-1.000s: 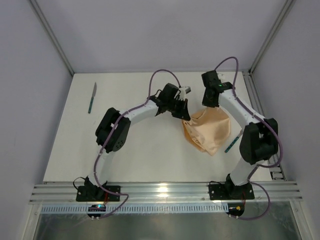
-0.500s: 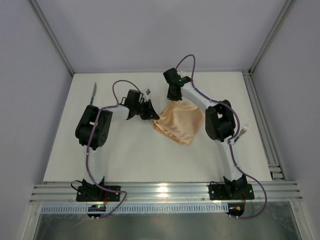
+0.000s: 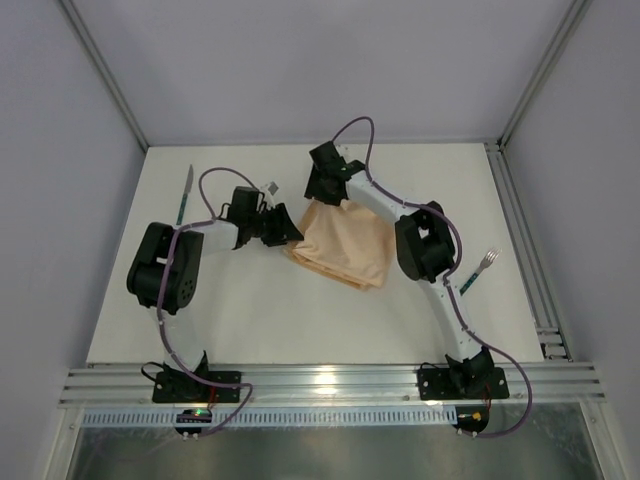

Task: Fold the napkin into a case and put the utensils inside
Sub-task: Turn over the upper triangle folded napkin at the center of the board.

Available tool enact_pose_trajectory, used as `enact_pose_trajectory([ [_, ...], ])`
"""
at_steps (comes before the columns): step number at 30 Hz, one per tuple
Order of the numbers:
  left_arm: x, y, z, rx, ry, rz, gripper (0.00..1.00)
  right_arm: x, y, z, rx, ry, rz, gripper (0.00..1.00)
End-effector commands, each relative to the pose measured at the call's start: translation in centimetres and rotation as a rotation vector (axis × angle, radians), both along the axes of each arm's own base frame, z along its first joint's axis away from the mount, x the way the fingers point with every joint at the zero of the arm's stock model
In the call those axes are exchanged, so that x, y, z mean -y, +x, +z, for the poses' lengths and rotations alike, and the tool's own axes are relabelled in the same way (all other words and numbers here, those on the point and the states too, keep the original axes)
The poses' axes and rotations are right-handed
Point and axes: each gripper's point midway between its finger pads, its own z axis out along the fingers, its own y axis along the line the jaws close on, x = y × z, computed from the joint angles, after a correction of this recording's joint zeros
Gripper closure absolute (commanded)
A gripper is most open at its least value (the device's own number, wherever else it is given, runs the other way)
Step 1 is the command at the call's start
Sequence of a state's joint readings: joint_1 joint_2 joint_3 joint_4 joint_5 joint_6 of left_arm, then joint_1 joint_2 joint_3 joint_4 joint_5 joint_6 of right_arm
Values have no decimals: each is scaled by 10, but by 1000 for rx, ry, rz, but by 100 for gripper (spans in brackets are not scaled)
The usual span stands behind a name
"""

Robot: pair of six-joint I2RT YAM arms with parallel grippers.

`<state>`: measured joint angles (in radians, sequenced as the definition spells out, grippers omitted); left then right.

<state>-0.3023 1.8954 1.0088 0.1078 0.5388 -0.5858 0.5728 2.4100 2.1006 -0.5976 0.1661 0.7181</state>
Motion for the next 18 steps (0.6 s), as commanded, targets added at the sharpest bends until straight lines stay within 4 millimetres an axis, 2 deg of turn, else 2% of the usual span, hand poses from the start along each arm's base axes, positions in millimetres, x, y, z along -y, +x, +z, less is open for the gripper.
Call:
enact_pose_trajectory([
  [1,-16,12,21,90,41,23,56,-43,12,50,120,134,70,41],
  [4,-23,9,19,88,80,17,53,-47,8,72,157,131,97,38],
  [5,-24,7,17,81,90,13,53,-44,7,89,178,139,98,38],
  [6,-25,8,17,86,102,4,53,-40,3,92,179,128,105,37],
  [8,-28,4,12,62,129,4,53,-26,-8,110,191,102,96,37],
  [11,-33,9,14,83,172,-4,52,-3,-23,126,209,48,77,36],
  [12,-36,11,22,114,188,-10,52,12,-39,133,204,36,68,37],
  [14,-41,16,33,168,221,-4,51,34,-51,139,210,26,37,37],
  [15,-44,17,39,194,237,-3,51,51,-72,135,194,15,27,37],
  [16,-48,20,55,256,265,-5,52,60,-79,134,197,20,16,37],
  [17,-50,21,62,282,277,-9,52,80,-98,125,171,10,3,41],
  [18,-51,21,70,307,283,-16,53,88,-106,119,157,7,-5,44],
])
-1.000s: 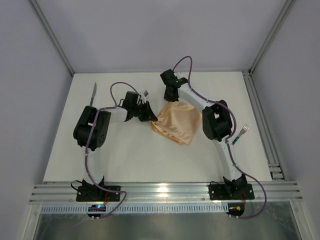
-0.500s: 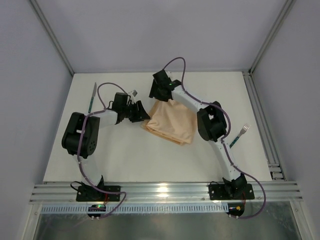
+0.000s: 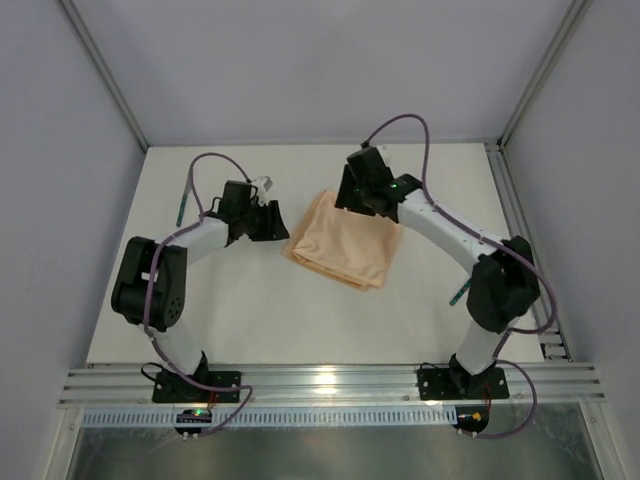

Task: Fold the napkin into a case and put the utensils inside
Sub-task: Turn over the upper triangle folded napkin at the center of the board.

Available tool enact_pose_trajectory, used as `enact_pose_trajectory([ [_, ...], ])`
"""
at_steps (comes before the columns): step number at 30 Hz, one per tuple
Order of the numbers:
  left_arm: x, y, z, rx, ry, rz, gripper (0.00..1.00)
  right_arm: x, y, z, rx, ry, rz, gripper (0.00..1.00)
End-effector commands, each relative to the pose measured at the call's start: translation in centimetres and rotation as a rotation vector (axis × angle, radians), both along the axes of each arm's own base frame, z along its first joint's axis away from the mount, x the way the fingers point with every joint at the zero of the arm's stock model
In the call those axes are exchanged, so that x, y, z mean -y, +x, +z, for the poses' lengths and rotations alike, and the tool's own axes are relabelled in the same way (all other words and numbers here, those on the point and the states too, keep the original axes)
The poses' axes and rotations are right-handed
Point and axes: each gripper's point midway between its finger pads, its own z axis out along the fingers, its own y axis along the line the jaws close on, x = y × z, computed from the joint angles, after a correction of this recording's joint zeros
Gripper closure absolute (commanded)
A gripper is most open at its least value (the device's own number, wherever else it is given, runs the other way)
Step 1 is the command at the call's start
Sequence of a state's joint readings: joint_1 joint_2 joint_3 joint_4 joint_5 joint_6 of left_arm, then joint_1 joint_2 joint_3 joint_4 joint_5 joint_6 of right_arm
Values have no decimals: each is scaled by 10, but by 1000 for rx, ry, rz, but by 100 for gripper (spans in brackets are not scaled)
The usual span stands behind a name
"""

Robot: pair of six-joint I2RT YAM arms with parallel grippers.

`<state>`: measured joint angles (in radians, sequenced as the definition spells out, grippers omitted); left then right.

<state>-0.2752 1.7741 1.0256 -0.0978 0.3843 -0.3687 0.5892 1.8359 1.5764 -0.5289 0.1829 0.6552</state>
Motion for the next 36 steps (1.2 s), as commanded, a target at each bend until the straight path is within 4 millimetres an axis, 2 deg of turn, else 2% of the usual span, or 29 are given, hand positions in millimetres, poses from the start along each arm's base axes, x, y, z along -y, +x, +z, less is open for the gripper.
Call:
enact_pose_trajectory([
  [1,-10,17,65,227,74,-47,53,41,-26,6,23,-3,-57,47],
  [2,-5,14,71,240,76,-76,54,53,-45,-22,-42,-23,-63,53],
  [3,0,9,72,240,79,-104,57,61,-51,-28,-56,-16,-77,55],
  [4,3,0,67,210,93,-136,59,65,-56,-25,-40,13,-86,57],
  [5,14,-9,62,207,109,-194,59,74,-73,-50,-94,11,-101,57],
  [7,21,-19,49,173,134,-236,57,78,-81,-54,-91,52,-107,57],
  [8,23,-23,38,144,142,-245,56,85,-91,-68,-120,43,-119,57],
  [12,30,-25,22,101,147,-263,52,86,-111,-87,-170,81,-121,55],
  [16,41,-28,25,145,193,-338,55,90,-127,-90,-165,93,-123,56],
  [19,44,-34,36,227,246,-431,59,102,-143,-82,-146,35,-144,56],
  [22,42,-37,43,347,336,-554,62,103,-156,-71,-100,-47,-141,58],
  [23,41,-38,40,371,384,-582,62,101,-158,-71,-86,-61,-135,59],
  [25,39,-35,36,416,454,-652,62,82,-167,-74,-82,-62,-78,60],
  [30,41,-38,26,454,494,-779,61,58,-172,-93,-118,-89,-51,65],
  [33,40,-43,20,459,533,-840,57,56,-171,-94,-111,-104,-81,67],
  [36,37,-39,11,475,578,-848,55,58,-172,-101,-117,-107,-104,68],
])
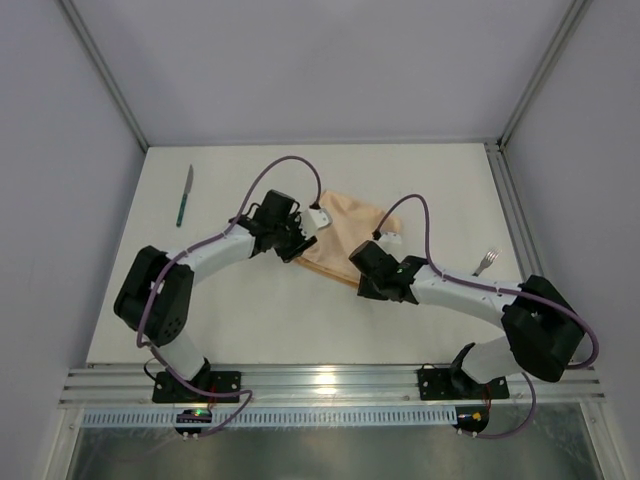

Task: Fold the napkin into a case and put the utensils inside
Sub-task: Turn over the upper triangle folded napkin at the center of the board.

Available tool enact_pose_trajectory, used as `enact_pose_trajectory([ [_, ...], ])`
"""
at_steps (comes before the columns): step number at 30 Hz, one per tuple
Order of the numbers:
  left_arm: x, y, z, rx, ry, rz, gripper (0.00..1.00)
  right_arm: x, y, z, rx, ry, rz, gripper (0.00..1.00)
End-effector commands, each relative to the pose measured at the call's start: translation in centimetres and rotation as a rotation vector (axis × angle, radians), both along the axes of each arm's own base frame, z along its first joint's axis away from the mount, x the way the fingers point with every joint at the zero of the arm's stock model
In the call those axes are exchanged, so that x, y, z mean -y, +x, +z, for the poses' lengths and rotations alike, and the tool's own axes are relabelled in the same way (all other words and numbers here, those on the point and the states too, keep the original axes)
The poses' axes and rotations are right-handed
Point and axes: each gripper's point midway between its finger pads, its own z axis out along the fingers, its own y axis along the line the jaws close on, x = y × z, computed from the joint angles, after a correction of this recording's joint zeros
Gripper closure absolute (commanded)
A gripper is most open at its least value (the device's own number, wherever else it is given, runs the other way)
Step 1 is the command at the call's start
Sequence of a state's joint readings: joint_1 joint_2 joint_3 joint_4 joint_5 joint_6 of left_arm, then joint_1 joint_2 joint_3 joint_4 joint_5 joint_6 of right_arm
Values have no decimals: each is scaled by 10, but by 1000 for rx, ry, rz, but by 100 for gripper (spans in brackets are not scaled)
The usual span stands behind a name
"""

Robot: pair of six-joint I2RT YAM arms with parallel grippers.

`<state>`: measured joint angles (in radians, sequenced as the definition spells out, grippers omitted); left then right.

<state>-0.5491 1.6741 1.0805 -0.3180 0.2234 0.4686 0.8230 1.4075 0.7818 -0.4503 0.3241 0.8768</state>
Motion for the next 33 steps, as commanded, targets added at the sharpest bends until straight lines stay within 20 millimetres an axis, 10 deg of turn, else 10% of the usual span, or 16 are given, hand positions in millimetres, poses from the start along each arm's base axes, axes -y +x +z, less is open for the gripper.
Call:
enact_pose_trajectory([
  [1,-2,5,-9,62,63,-62,55,-5,16,14,69,24,-75,68],
  [10,-2,8,-23,53,81,-73,56,-6,21,-2,73,17,-97,69],
  [33,-2,17,-21,62,43,14,100,6,28,-26,80,-84,-137,90],
])
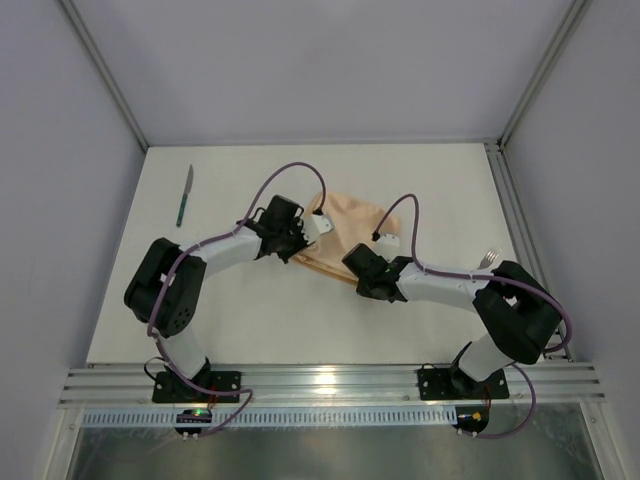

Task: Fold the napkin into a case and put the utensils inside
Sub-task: Turn over the upper triangle folded napkin at the center of the board.

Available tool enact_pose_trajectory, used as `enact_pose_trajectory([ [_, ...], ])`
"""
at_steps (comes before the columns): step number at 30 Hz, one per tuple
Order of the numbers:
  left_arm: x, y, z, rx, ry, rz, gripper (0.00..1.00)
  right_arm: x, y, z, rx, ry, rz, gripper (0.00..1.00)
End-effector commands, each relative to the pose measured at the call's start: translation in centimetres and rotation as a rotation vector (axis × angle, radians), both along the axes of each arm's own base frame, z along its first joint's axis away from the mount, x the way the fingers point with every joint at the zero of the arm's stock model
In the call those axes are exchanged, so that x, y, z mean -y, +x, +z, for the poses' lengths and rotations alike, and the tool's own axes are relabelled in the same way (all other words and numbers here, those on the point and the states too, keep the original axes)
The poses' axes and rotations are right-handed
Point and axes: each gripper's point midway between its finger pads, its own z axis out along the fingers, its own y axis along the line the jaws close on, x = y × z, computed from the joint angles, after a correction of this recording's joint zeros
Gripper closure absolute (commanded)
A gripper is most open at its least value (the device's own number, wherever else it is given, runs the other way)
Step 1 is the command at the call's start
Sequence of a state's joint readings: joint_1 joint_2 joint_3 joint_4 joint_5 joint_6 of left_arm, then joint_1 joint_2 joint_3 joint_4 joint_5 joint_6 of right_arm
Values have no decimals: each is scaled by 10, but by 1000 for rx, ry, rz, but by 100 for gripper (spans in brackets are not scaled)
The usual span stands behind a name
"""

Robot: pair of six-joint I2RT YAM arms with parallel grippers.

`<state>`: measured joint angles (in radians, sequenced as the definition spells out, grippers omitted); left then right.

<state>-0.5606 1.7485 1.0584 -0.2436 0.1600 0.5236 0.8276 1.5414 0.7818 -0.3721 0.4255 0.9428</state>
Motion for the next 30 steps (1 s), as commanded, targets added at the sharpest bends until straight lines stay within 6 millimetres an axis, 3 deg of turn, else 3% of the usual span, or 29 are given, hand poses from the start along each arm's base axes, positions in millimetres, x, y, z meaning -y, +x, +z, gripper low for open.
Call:
enact_pose_trajectory([
  [1,2,7,8,21,-49,34,100,5,11,1,54,-25,-45,92],
  [2,-2,10,10,18,-63,53,100,6,12,1,58,-32,-50,96],
  [6,-17,21,16,1,-121,138,100,13,10,-3,63,-53,-60,96],
  [13,-34,21,9,-63,-150,173,94,11,11,-2,73,-47,-33,96],
  [17,-36,19,9,-70,-137,175,75,5,14,1,78,-38,-4,96],
  [18,-35,17,8,-74,-134,165,72,4,15,3,81,-39,5,96],
  [19,-35,17,8,-72,-135,159,61,3,15,3,82,-38,9,96],
  [22,-30,14,9,-46,-110,126,49,2,16,5,84,-38,19,96],
  [30,-6,13,21,54,-86,39,47,0,15,3,75,-32,32,96],
])
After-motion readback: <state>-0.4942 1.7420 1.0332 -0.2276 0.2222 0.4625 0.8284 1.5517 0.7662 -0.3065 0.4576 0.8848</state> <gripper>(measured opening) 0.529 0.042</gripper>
